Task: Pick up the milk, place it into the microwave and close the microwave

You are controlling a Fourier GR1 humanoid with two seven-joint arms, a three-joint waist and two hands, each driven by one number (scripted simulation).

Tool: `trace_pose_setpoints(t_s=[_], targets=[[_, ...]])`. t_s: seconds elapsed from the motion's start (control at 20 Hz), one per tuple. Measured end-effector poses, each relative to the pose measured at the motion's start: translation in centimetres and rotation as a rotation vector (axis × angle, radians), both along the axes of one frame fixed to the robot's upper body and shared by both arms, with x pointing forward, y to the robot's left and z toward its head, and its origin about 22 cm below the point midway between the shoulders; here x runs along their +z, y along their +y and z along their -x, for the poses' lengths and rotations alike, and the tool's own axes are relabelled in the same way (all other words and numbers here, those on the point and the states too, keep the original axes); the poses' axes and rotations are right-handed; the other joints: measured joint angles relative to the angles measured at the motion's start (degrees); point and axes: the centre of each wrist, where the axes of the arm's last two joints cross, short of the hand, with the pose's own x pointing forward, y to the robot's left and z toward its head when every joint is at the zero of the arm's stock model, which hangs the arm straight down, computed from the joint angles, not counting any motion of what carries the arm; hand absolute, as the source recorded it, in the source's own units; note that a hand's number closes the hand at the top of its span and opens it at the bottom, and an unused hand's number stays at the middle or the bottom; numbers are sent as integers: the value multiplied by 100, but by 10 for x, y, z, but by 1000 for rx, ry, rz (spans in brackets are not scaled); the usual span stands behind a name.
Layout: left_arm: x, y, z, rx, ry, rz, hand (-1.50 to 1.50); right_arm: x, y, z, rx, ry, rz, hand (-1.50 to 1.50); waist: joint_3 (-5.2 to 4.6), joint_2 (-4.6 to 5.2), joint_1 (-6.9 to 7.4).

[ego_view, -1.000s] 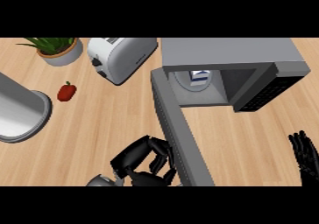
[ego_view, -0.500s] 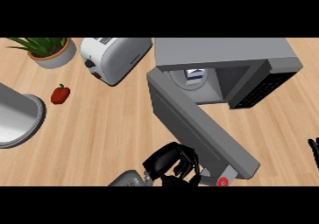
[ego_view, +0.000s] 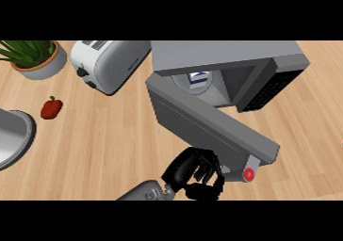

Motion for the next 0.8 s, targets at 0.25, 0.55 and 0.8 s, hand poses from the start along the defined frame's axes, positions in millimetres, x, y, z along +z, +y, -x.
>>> trace_pose_setpoints(t_s=[0.25,0.55,0.8], targets=[[17,-6,-10,90,-45,125,150,14,2,-6,59,-14,2,-150,-18,56,-174],[37,-10,-30,183,-69,242,150,29,1,-11,120,-23,5,-150,-25,128,-415],[49,-12,-48,243,-59,289,150,41,2,-16,161,-30,14,-150,-21,187,-581]])
